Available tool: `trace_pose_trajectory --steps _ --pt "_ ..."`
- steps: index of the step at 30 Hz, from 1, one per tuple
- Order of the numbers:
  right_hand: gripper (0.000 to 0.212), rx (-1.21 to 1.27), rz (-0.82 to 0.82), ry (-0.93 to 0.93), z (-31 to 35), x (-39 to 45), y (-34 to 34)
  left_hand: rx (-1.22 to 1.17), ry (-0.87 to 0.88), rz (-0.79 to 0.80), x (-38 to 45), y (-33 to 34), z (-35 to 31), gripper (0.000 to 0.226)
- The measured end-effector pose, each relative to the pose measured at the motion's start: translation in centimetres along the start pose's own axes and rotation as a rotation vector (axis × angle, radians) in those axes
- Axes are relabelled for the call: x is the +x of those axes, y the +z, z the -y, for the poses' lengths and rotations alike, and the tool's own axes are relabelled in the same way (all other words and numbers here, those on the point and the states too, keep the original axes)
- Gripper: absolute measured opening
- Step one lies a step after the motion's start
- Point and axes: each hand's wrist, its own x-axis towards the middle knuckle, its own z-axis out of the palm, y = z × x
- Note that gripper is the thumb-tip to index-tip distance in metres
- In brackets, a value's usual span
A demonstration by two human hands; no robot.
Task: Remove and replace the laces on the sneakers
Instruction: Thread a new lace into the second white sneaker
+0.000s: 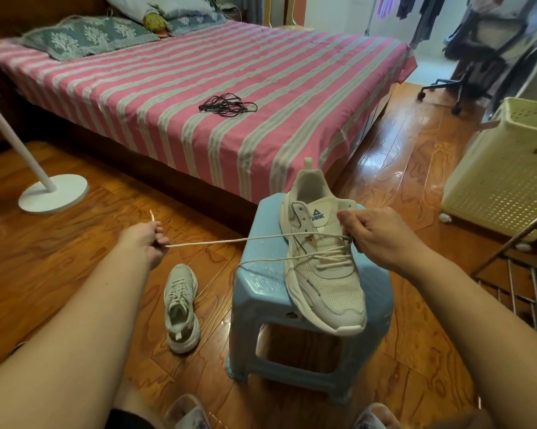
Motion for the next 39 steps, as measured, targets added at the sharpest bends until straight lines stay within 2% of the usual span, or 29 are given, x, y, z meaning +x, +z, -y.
trace_pose_trajectory --steps 2,4,5,6,7,9,12,15,17,19,20,22,24,29,33,36,39 --pt "0.051 -0.062 -0.038 -0.005 0.4 -0.1 0.2 0.253 0.139 0.07 -1.8 1.2 0.3 0.017" --pt "0.04 -0.064 -0.211 -0.049 1.6 -0.2 0.3 0.363 0.29 0.279 -5.4 3.5 0.9 0.014" --pt "0.033 0.021 -0.277 -0.048 2.6 -0.2 0.1 0.381 0.355 0.418 -7.6 4.7 1.4 0.013" --pt "0.027 0.169 -0.275 -0.019 3.9 -0.5 -0.1 0.391 0.406 0.56 -10.2 5.7 2.2 0.012" --pt "0.024 0.355 -0.205 0.014 5.3 -0.9 -0.3 0.419 0.459 0.675 -12.6 6.5 3.3 0.012" --pt "0.025 0.725 -0.066 0.063 7.6 -1.9 -0.4 0.516 0.557 0.807 -16.7 7.4 5.8 0.012" --pt "0.022 1.121 -0.113 0.172 9.3 -3.1 0.1 0.563 0.653 0.844 -19.0 8.4 9.3 0.01" --pt "0.018 1.196 -0.194 0.24 9.0 -2.8 -0.3 0.585 0.708 0.875 -18.4 9.4 10.3 0.01" --pt "0.015 1.233 -0.317 0.284 7.1 -1.8 -1.4 0.696 0.834 0.852 -17.3 9.9 9.8 0.012" --pt "0.016 1.151 -0.451 0.35 4.4 -0.8 -3.0 0.954 1.071 0.706 -15.0 10.3 9.0 0.015" --pt "0.018 0.998 -0.455 0.357 3.0 -0.5 -3.6 1.128 1.183 0.633 -13.9 10.6 8.6 0.023" --pt "0.018 0.619 -0.316 0.325 1.3 -0.4 -3.9 1.407 1.258 0.592 -12.3 11.1 8.1 0.042" --pt "0.017 0.449 -0.166 0.286 1.1 -0.8 -3.6 1.517 1.22 0.614 -11.5 11.8 8.1 0.048" --pt "0.006 0.444 -0.191 0.226 2.5 -1.4 -3.8 1.526 1.169 0.608 -11.3 13.2 7.9 0.036" --pt "0.008 0.242 -0.197 0.166 2.7 -1.4 -3.1 1.364 1.201 0.62 -12.9 14.3 7.6 0.011" --pt "0.006 0.244 -0.173 0.16 3.1 -1.3 -1.6 1.266 1.098 0.673 -13.0 14.7 8.2 0.014" --pt "0.009 0.244 -0.128 0.185 3.6 -1.4 -0.3 1.156 1.04 0.655 -12.3 14.3 8.7 0.03"
